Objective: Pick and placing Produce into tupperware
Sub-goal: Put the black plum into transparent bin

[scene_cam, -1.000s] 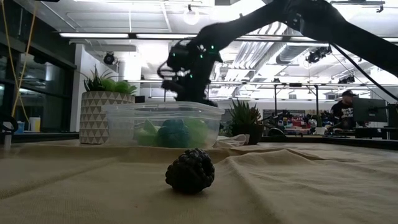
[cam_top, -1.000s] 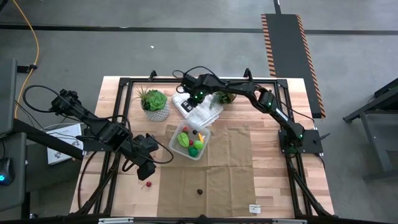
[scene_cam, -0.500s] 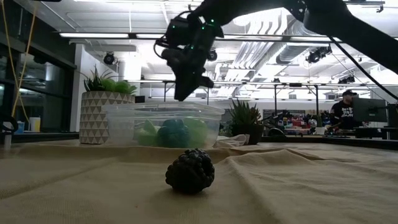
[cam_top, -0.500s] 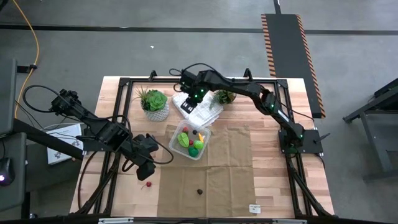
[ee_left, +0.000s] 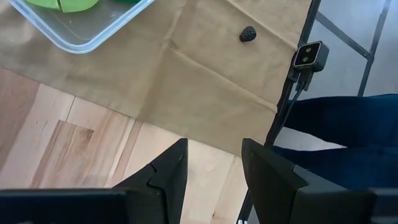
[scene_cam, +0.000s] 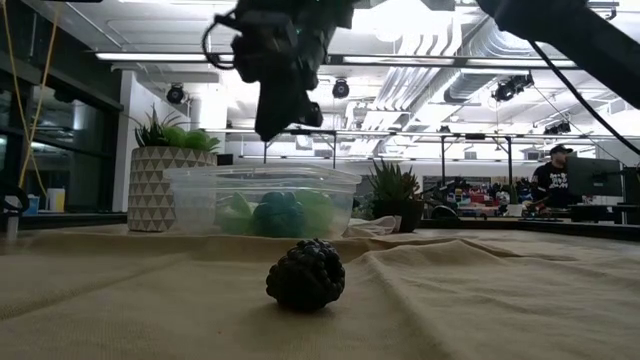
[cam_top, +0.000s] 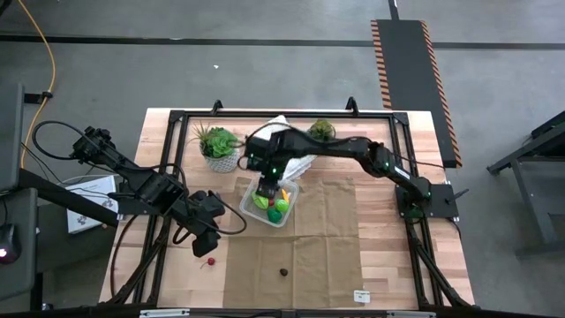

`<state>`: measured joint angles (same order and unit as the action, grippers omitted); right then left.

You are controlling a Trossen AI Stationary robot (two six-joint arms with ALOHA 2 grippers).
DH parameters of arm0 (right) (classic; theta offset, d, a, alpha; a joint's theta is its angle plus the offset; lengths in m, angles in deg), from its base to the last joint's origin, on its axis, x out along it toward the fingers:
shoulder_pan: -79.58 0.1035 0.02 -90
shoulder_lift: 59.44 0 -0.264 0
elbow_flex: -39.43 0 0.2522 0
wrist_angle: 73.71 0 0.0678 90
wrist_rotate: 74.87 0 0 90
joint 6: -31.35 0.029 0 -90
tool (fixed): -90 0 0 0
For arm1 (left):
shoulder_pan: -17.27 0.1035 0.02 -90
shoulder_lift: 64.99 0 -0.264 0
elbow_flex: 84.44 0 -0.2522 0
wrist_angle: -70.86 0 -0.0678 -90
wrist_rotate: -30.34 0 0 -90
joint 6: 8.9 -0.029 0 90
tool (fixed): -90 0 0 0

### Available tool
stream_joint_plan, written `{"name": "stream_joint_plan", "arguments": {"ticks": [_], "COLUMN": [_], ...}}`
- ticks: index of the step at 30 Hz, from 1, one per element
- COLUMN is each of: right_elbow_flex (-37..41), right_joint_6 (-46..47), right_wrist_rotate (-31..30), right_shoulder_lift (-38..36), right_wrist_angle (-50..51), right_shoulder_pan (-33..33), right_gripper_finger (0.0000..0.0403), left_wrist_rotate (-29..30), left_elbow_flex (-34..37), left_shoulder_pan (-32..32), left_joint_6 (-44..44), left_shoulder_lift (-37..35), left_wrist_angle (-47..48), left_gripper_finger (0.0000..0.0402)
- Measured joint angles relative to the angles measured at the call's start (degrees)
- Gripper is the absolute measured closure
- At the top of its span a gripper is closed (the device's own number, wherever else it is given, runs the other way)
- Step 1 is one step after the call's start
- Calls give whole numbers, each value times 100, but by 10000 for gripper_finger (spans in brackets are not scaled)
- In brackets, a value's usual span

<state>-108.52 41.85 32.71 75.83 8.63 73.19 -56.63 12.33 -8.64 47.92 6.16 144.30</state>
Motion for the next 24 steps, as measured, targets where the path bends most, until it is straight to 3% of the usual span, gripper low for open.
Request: {"name": "stream_joint_plan", "arguments": {"ticks": [4, 12, 24], "right_elbow_flex": [0, 2, 7], "right_joint_6": [49, 375, 1047], "right_wrist_rotate": [-144, -1189, -1443], "right_shoulder_lift": [-2, -2, 7], "right_wrist_angle": [4, 165, 205], "right_shoulder_pan": [280, 602, 607], "right_gripper_finger": [349, 349, 350], "left_wrist_rotate": [0, 0, 0], "left_elbow_flex": [0, 0, -1], "left_shoulder_pan": [0, 0, 0], "left_joint_6": [-84, -121, -152], "left_shoulder_lift": [0, 0, 0], "left_wrist_angle": [0, -1, 0], "left_gripper_finger": [261, 261, 261]}}
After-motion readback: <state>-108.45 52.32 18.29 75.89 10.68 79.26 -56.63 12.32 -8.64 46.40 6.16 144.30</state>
